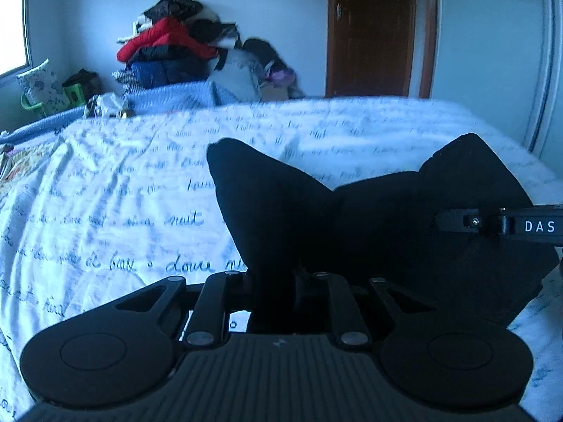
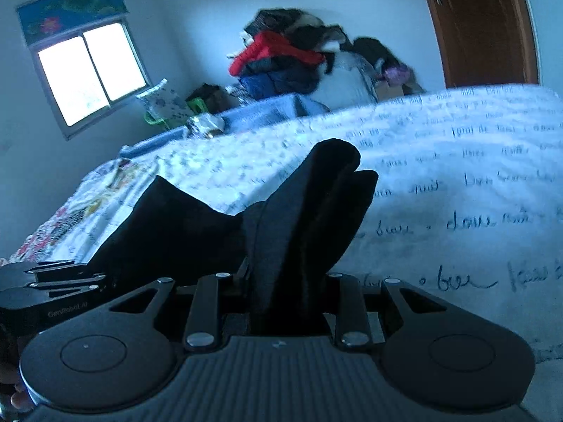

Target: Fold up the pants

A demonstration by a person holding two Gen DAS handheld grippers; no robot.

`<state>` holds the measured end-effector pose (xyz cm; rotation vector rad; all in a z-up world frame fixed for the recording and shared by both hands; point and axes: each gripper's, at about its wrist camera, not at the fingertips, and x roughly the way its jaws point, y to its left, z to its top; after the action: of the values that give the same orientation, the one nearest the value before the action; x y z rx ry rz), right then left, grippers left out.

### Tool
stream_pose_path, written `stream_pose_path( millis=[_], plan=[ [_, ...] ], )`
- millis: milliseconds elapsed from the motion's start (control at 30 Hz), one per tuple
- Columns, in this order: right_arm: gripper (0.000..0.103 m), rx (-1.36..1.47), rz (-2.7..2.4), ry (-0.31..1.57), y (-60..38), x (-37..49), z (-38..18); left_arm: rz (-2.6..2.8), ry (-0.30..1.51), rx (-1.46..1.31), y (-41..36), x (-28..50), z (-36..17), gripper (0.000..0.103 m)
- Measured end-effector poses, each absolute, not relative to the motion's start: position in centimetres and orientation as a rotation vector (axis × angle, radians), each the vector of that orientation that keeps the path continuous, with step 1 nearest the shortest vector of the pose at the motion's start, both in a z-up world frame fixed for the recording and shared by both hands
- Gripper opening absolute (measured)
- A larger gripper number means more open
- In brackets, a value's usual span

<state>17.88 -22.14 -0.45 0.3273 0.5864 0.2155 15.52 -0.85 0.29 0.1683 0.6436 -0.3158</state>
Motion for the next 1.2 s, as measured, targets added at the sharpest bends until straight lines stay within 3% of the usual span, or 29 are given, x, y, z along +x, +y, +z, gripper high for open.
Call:
stream_pose_path(
  millis=[100, 200, 300, 433, 467, 733, 933, 1000, 1200],
  plan=[
    [0.035, 0.344, 0.179, 0.632, -22.4, 19.1, -2.3, -0.286, 0.66, 0.18, -0.9, 16.2, -1.1, 0.028],
    [0.05, 0.361, 0.14, 0.655, -22.9, 19.2, -3.6, -0.264, 0.668, 0.201, -0.9, 16.5, -1.7, 0.039],
    [0.058, 0.364, 0.13, 0.657, -23.5, 18.3, -3.8, -0.243, 0.668, 0.23, -0.9, 16.6, -2.0, 0.05],
    [0.064, 0.338, 0.083, 0.653, -24.6, 16.7, -3.4, -0.184, 0.643, 0.288, -1.0, 16.1, -2.0, 0.08],
    [0.066, 0.324, 0.061, 0.646, -24.8, 16.3, -3.2, -0.17, 0.633, 0.305, -1.0, 16.0, -2.0, 0.083],
    [0.067, 0.029, -0.008, 0.472, -20.9, 12.4, 0.0, -0.123, 0.628, 0.308, -0.7, 15.0, -1.5, 0.085],
    [0.066, -0.137, 0.093, 0.552, -17.3, 12.8, -1.2, -0.116, 0.632, 0.254, -0.2, 13.6, -0.7, 0.087],
    [0.066, -0.133, 0.082, 0.609, -17.3, 13.7, -2.0, -0.143, 0.64, 0.227, -0.1, 13.3, -0.7, 0.091],
    [0.066, -0.07, 0.057, 0.606, -17.7, 13.1, -1.8, -0.122, 0.688, 0.221, -0.1, 13.7, -2.4, 0.09]
  ],
)
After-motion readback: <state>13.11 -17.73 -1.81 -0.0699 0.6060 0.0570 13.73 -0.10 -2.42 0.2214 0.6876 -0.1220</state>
